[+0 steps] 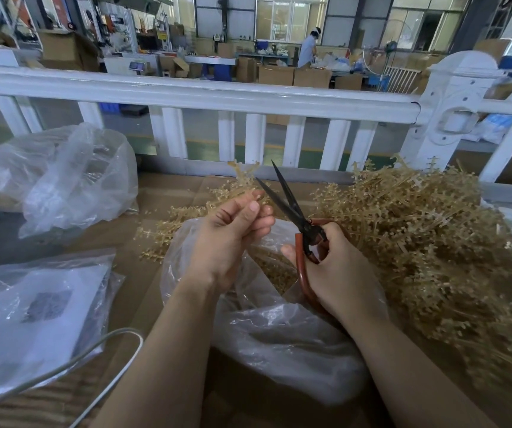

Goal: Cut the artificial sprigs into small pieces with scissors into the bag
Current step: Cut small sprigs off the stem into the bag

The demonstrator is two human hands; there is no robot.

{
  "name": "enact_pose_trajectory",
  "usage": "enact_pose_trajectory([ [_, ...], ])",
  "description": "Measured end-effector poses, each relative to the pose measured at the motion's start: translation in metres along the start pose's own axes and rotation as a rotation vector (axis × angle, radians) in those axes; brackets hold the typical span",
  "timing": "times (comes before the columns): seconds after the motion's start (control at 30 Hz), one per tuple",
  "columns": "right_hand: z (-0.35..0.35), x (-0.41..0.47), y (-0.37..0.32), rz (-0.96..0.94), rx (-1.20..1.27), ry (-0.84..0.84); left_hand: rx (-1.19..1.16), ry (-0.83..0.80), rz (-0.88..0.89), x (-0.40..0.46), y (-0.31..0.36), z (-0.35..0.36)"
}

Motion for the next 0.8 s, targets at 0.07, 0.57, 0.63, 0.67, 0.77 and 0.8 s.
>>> enact_pose_trajectory([
  [0.07, 0.001, 0.000, -0.001, -0.007, -0.004, -0.008, -0.005, -0.007, -0.013, 0.001, -0.001, 0.000],
  [0.57, 0.001, -0.001, 0.000, 0.000, -0.084, -0.041, 0.001, 0.068, 0.038, 0.003, -0.004, -0.007],
  [0.63, 0.000, -0.001, -0.002, -0.032, -0.124, -0.042, 0.008, 0.060, 0.061, 0.003, -0.004, -0.008],
  [0.67, -0.001, -0.002, -0.004, -0.052, -0.149, -0.039, 0.016, 0.049, 0.066, 0.003, -0.005, -0.008],
  [0.77, -0.002, -0.002, -0.006, -0.085, -0.192, -0.024, 0.037, 0.046, 0.067, 0.005, -0.007, -0.010],
  [0.8, -0.002, -0.002, -0.006, -0.085, -0.194, -0.020, 0.040, 0.053, 0.056, 0.005, -0.008, -0.010],
])
Point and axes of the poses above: each hand's wrist, its own x-axis towards the middle knuckle, its own z-axis out of the palm, y = z × x, the point moved 3 cm from there along x, towards the middle knuckle, and after that the axes turned 2 degrees about -z, right-handed, at the moved point
